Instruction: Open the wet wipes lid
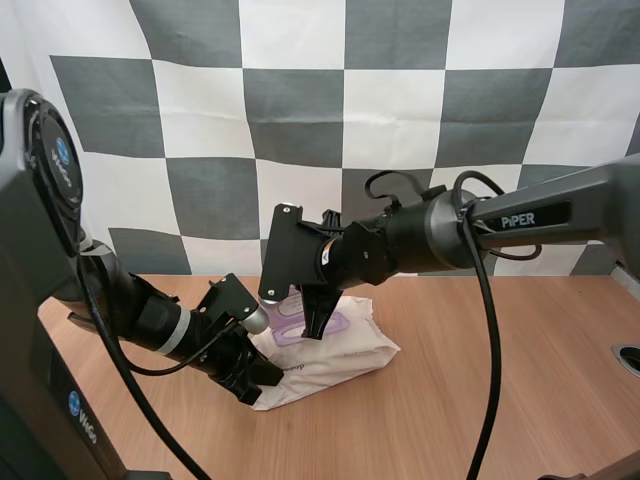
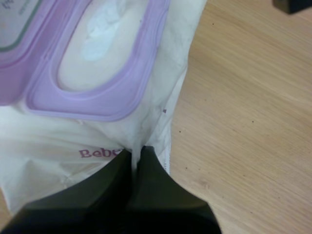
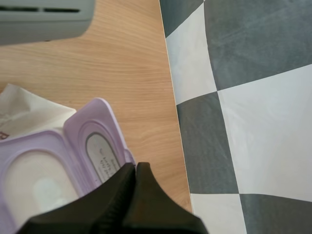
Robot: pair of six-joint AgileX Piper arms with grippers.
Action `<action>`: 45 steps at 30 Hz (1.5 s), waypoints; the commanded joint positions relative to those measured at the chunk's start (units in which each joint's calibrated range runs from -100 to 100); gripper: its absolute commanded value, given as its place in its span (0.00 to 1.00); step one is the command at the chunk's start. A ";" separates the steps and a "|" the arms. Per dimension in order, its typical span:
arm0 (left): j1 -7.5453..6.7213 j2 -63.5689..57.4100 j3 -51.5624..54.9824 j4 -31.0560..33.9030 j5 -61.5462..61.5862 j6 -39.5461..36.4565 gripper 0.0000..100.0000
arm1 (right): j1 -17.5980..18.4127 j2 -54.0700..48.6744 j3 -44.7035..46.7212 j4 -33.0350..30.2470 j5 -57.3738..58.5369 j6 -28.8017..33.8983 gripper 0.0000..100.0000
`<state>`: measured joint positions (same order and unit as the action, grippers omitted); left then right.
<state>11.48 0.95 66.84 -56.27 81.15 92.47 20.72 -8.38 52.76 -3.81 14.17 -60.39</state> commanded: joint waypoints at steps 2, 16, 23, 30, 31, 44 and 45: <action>0.01 -0.04 0.01 -0.08 0.14 -0.08 0.00 | -0.01 0.80 -1.66 0.49 0.58 0.06 0.00; 0.01 -0.04 0.01 -0.21 0.14 0.44 0.00 | -2.82 5.30 -2.45 0.47 -2.98 -0.14 0.00; 0.01 -0.16 0.01 -0.30 0.14 0.44 0.00 | -2.90 5.30 -2.45 0.47 -3.78 -0.14 0.00; 0.01 -0.16 0.01 -0.30 -0.38 0.44 0.00 | -3.38 3.71 -2.45 0.59 -1.84 1.40 0.00; 0.01 -0.16 0.01 -0.30 -0.52 0.44 0.00 | -3.38 2.26 -2.45 0.59 -0.58 1.93 0.00; 0.08 -0.16 0.01 2.83 1.54 0.44 0.47 | -3.38 -26.22 -2.45 0.26 23.16 15.03 0.00; 0.08 -0.16 0.01 2.83 2.44 0.44 0.64 | -3.38 -28.47 -2.45 -0.44 25.71 16.57 0.00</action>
<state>11.55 0.82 66.84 -53.38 81.97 92.47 17.36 -28.59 50.41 -3.30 34.53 -47.99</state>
